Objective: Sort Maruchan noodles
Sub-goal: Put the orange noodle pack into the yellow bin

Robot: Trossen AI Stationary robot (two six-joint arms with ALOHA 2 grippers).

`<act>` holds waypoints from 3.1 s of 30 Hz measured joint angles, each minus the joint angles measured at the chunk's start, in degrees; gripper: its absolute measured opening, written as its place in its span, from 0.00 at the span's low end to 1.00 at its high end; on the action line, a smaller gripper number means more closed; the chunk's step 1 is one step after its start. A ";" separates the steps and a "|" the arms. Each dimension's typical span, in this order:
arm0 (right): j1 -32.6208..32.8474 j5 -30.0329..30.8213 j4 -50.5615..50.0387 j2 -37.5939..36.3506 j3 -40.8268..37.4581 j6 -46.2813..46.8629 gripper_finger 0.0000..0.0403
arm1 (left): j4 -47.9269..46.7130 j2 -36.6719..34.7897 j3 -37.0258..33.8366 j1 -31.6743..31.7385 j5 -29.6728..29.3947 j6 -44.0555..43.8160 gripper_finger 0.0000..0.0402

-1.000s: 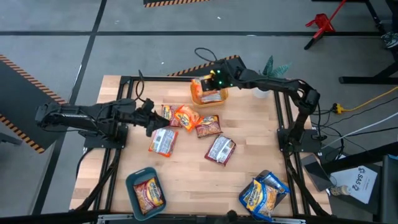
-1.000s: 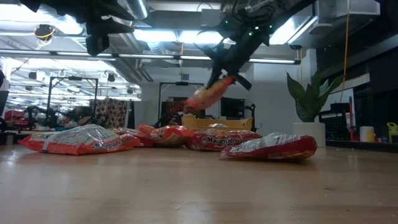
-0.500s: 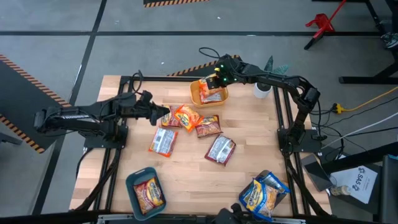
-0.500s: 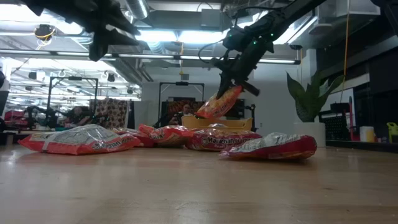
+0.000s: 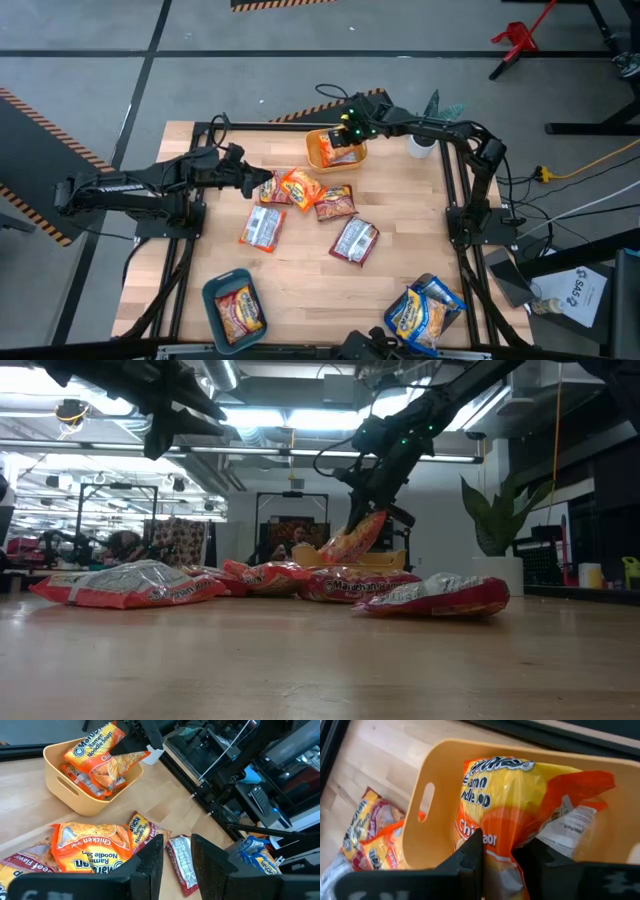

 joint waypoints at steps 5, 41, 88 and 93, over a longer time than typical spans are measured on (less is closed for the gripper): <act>0.00 0.68 -2.04 0.00 0.00 -1.97 0.34 | -0.02 0.00 0.00 0.00 0.00 0.20 0.23; 23.54 16.17 -10.65 3.20 14.95 -19.95 0.55 | -12.80 -0.79 -17.98 -6.51 10.44 3.38 0.23; 33.03 39.13 4.95 21.70 14.38 -45.71 0.44 | -10.63 0.44 -6.62 -2.29 4.37 10.95 0.23; 33.11 37.70 2.98 21.70 14.51 -42.63 0.20 | -10.64 0.44 -6.62 -2.29 4.35 10.95 0.23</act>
